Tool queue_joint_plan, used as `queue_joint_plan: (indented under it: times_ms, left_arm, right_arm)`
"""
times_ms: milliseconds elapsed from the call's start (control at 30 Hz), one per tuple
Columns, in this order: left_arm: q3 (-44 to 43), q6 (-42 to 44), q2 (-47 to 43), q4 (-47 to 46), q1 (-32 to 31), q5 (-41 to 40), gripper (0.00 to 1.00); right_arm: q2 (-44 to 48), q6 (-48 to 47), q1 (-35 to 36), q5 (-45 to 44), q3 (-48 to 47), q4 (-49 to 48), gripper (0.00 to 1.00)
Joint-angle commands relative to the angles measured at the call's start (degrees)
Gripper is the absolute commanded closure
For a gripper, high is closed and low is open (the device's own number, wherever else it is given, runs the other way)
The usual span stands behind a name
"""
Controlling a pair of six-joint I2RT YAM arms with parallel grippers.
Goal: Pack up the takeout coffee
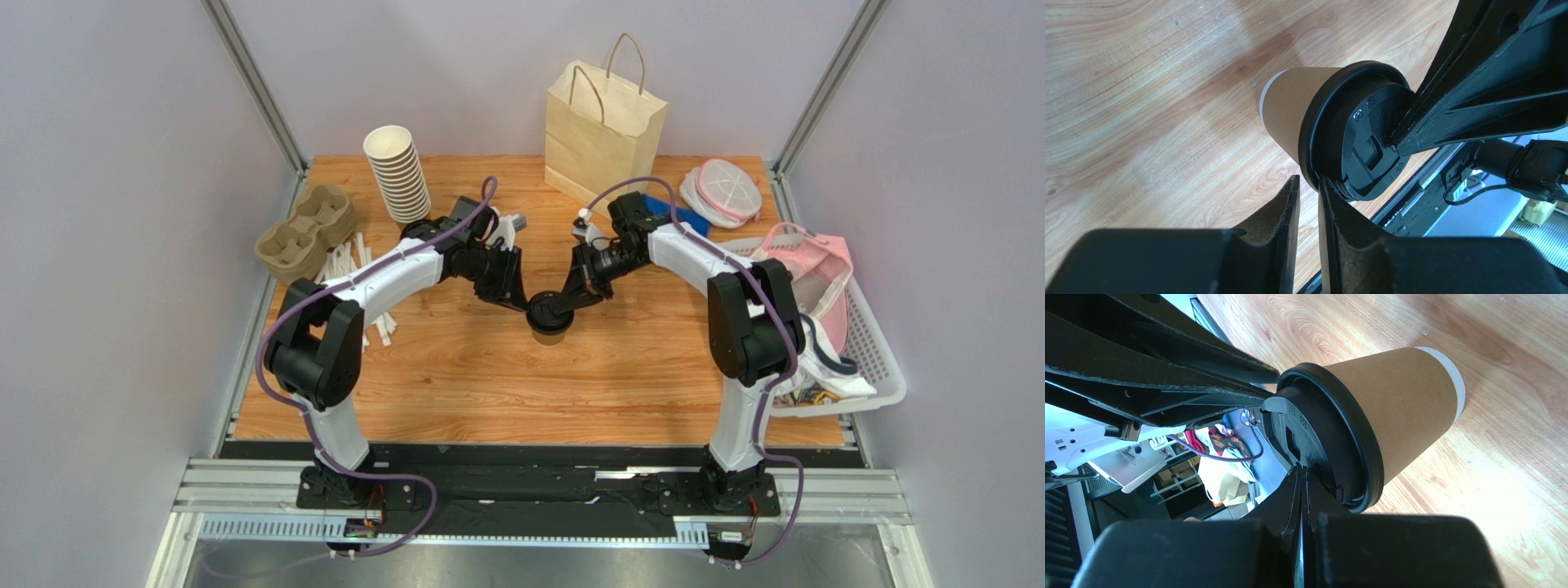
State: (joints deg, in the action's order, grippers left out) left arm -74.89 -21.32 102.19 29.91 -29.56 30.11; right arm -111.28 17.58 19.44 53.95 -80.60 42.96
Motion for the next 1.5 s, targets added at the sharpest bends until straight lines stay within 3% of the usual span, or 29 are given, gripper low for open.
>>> queue_joint_plan:
  times_ms: [0, 167, 333, 633, 867, 1467]
  left_arm:
    - [-1.57, 0.31, 1.43, -0.91, -0.32, -1.37, 0.79]
    - [-1.22, 0.31, 2.4, -0.21, -0.32, -3.12, 0.93]
    - [-0.34, 1.19, 3.36, 0.85, -0.67, -5.41, 1.0]
    - [-0.87, 1.46, 5.3, 1.38, -1.11, -6.38, 1.0]
    - [-0.86, 1.55, -2.96, -1.26, -1.38, -5.32, 0.91]
    - [-0.87, 1.19, -7.19, 0.68, -1.9, -6.56, 0.9]
  right_arm:
    - [-3.94, -3.78, -0.11, -13.7, 2.64, -0.6, 1.0]
    - [-4.55, -3.87, -0.11, -14.14, 3.08, -0.77, 1.0]
    - [-5.17, -4.31, -0.11, -14.67, 3.52, -1.04, 1.0]
    - [-6.14, -4.58, -0.11, -14.14, 3.87, -1.48, 1.0]
    - [-5.43, -3.79, -0.11, -13.7, 4.48, -2.35, 1.0]
    - [-5.17, -3.52, -0.19, -13.7, 4.04, -2.18, 1.0]
